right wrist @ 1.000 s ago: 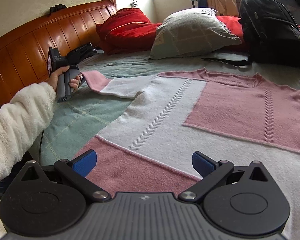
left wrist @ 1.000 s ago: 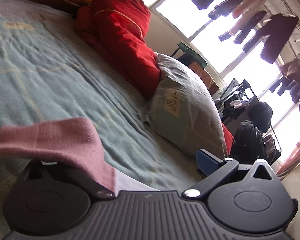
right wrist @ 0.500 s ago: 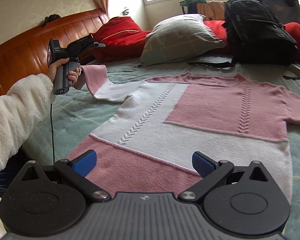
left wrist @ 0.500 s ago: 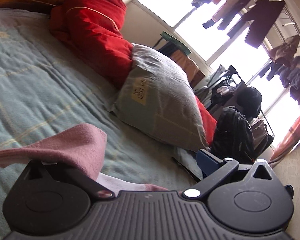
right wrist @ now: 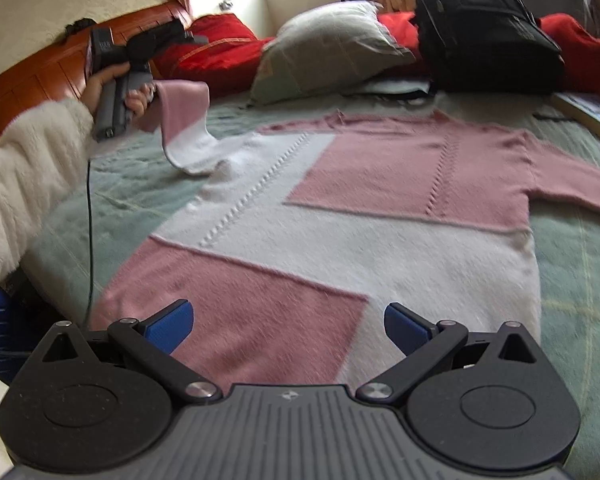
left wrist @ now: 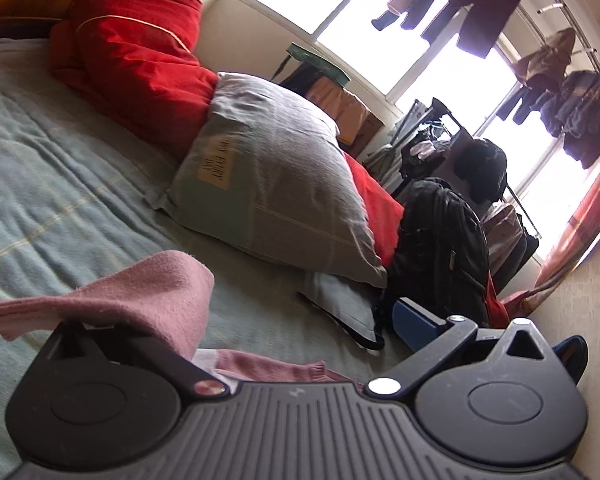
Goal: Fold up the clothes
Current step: 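Lift the pink cuff higher and carry it over the sweater body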
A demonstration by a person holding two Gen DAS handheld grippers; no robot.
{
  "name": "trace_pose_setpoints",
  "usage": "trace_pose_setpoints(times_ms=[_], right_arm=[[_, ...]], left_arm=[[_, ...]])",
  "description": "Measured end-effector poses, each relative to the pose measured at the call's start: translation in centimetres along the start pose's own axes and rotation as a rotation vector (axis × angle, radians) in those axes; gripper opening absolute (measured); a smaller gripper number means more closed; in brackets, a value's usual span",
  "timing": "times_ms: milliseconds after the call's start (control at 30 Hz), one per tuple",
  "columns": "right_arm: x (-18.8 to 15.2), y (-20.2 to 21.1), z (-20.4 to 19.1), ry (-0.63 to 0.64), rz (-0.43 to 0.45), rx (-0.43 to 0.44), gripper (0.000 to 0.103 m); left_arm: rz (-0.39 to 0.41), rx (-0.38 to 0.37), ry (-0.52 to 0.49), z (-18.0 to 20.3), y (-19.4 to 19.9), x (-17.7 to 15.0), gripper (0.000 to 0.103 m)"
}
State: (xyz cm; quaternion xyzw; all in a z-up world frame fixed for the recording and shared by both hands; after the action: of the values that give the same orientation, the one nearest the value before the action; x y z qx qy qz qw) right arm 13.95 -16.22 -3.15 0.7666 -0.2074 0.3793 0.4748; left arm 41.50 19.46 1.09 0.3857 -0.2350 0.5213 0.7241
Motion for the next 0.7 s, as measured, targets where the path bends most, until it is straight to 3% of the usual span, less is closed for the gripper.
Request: trace_pose_setpoints(times_ms=[233, 700], right_arm=[[-1.3, 0.4, 0.9, 0.013, -0.042, -0.020, 0.103], [-2.3, 1.4, 3.2, -0.033, -0.035, -0.009, 0.103]], left_arm=[[-0.028, -0.002, -0.028, 3.3, -1.4, -1.3, 0.102], [-0.071, -0.016, -0.074, 9.5, -3.9, -3.5, 0.102]])
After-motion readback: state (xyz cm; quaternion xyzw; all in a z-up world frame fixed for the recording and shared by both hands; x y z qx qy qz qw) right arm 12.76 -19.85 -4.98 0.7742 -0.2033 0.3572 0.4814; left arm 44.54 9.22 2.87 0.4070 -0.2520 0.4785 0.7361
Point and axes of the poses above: each gripper's, at about its wrist camera, not at the fingertips, and y roughly against the way its jaws point, z to its right, x to its top, the point moved 4 cm from there along -y, roughly the way its jaws point, and after that the axes turned 8 degrees about z, right-handed, at the moved point
